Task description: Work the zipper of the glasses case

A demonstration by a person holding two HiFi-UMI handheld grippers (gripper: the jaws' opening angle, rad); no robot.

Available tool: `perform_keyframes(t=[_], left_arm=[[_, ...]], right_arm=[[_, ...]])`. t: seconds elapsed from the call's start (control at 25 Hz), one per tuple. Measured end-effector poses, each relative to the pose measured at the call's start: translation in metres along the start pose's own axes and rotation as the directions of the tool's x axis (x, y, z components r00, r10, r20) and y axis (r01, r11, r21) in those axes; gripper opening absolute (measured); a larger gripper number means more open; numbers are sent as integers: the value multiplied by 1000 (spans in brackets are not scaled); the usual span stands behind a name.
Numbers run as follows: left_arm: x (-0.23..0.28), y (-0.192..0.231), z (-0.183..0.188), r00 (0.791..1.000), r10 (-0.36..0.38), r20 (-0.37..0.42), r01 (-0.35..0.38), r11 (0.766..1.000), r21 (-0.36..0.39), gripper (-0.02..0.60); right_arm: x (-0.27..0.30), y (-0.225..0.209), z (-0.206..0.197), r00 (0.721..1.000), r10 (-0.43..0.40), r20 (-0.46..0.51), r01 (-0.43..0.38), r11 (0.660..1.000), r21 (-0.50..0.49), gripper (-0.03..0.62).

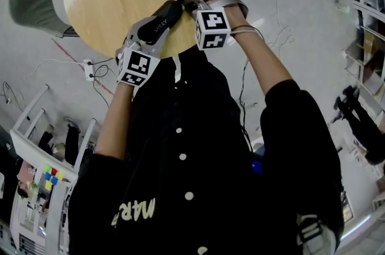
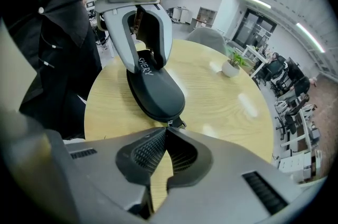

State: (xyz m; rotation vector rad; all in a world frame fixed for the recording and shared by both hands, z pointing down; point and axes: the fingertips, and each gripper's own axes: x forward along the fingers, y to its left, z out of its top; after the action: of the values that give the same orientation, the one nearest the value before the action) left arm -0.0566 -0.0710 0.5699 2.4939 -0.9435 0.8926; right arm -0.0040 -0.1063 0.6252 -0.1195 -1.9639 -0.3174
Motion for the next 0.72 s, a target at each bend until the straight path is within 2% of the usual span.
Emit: perform_keyframes(t=[0.4, 0.72], left_arm=[[1, 1, -2, 1000, -6, -11, 6, 1000, -17, 152], [1, 1, -1, 999, -17, -33, 16, 1000, -26, 152]], right_arm=[[1, 19, 0, 999, 40, -9, -39, 999, 33, 6], [0, 32, 7, 999, 46, -4, -45, 989, 143, 6]])
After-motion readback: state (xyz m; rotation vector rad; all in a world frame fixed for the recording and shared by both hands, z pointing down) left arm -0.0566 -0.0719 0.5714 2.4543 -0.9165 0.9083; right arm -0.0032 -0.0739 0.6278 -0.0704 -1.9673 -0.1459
